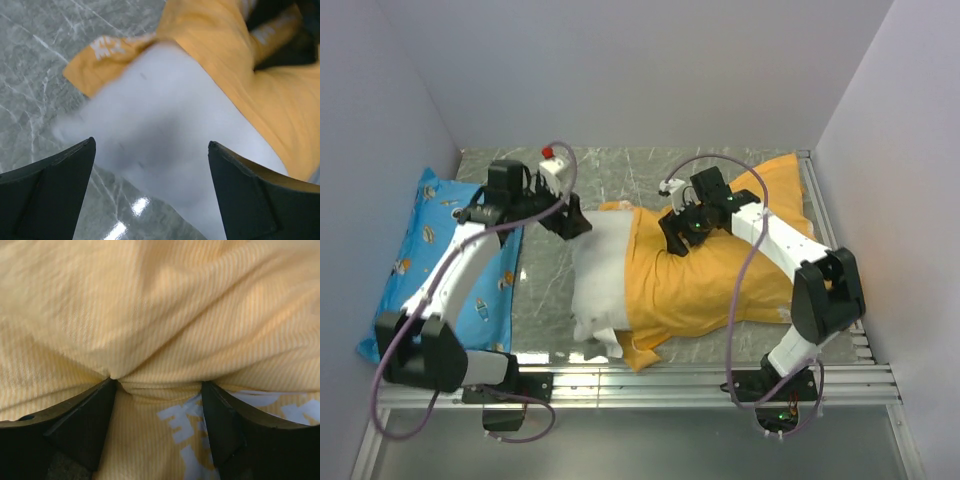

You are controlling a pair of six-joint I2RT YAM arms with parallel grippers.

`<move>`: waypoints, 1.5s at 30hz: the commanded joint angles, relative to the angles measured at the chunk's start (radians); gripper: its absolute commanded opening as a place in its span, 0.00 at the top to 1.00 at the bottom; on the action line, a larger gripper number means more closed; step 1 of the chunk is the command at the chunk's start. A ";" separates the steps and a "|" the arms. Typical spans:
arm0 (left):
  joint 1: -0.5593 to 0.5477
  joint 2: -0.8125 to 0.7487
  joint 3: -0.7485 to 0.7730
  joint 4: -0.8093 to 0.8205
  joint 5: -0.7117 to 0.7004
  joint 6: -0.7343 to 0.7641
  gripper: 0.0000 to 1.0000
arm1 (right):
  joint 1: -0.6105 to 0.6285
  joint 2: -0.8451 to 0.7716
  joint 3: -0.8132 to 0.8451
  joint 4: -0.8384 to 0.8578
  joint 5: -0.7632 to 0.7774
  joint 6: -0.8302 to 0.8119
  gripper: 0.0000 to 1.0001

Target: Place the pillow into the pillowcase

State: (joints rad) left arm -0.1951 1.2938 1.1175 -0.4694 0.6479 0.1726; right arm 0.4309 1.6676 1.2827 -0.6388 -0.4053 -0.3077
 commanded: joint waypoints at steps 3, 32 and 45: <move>0.127 0.298 0.171 -0.055 0.214 -0.120 0.01 | 0.094 -0.106 -0.150 -0.024 0.048 -0.103 0.24; -0.036 0.503 0.708 -0.530 0.377 0.426 1.00 | -0.179 -0.131 0.360 -0.088 -0.112 0.120 0.11; -0.491 -0.186 0.052 0.060 -0.246 0.616 1.00 | -0.176 -0.083 0.526 -0.234 -0.297 0.317 0.06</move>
State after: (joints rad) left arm -0.6743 1.0912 1.2434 -0.5808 0.5709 0.7136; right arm 0.2024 1.5723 1.9312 -0.7876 -0.5964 -0.0273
